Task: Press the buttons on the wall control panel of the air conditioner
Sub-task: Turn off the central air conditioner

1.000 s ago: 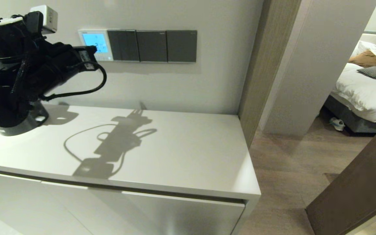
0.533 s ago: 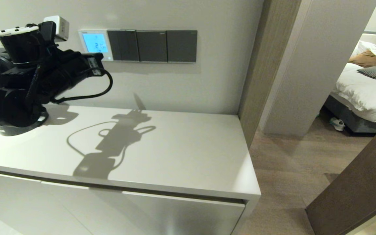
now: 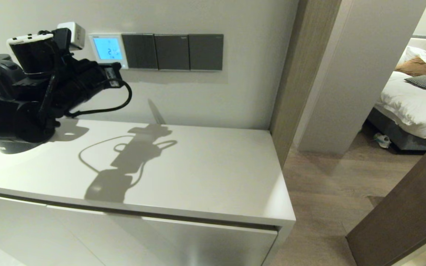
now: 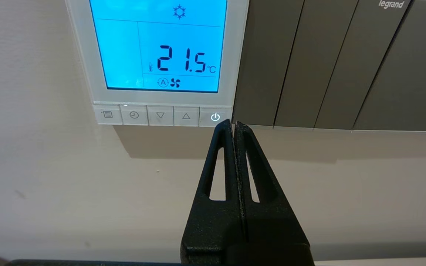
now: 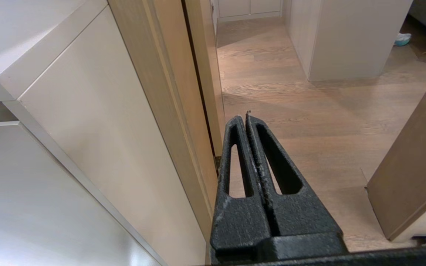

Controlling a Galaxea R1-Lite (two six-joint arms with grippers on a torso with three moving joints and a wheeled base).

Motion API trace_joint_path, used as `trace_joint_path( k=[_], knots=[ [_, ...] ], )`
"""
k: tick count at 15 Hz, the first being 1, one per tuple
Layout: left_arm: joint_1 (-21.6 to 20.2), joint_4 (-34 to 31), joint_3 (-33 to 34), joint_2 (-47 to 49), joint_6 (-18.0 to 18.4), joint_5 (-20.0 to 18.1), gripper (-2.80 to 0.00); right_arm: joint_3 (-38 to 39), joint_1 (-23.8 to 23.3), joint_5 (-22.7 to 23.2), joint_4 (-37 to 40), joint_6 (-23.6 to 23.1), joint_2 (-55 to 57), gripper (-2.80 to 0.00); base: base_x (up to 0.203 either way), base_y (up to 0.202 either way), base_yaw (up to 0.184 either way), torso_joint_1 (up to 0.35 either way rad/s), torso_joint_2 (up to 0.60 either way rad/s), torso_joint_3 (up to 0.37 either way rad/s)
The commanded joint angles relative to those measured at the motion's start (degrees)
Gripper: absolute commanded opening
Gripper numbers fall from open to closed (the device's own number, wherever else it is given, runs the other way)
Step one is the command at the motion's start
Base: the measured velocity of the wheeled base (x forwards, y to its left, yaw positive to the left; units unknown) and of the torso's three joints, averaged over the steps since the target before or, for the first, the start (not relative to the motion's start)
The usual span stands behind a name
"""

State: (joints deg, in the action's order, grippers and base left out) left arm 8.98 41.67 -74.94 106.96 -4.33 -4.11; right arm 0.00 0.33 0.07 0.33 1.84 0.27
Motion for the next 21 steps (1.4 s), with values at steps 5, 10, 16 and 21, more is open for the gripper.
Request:
trace_joint_path(
  k=[5,10,16,21],
  knots=[
    [0.08,0.26,-1.52,2.11,-0.07,0.07,-2.80,0.09,0.02,0.01,0.02,0.00,0.08,-2.80,0.000,0.000,0.000,0.000,0.00,0.000],
    [0.08,0.34,-2.67,3.70,-0.07,0.24,-2.80,0.09,0.02,0.01,0.02,0.00,0.08,-2.80,0.000,0.000,0.000,0.000,0.00,0.000],
    [0.02,0.26,-3.86,4.82,-0.07,0.40,-2.80,0.09,0.02,0.01,0.02,0.00,0.08,-2.80,0.000,0.000,0.000,0.000,0.00,0.000],
    [-0.80,0.26,-4.95,6.15,-0.07,0.42,-2.80,0.09,0.02,0.01,0.02,0.00,0.08,-2.80,0.000,0.000,0.000,0.000,0.00,0.000]
  ],
)
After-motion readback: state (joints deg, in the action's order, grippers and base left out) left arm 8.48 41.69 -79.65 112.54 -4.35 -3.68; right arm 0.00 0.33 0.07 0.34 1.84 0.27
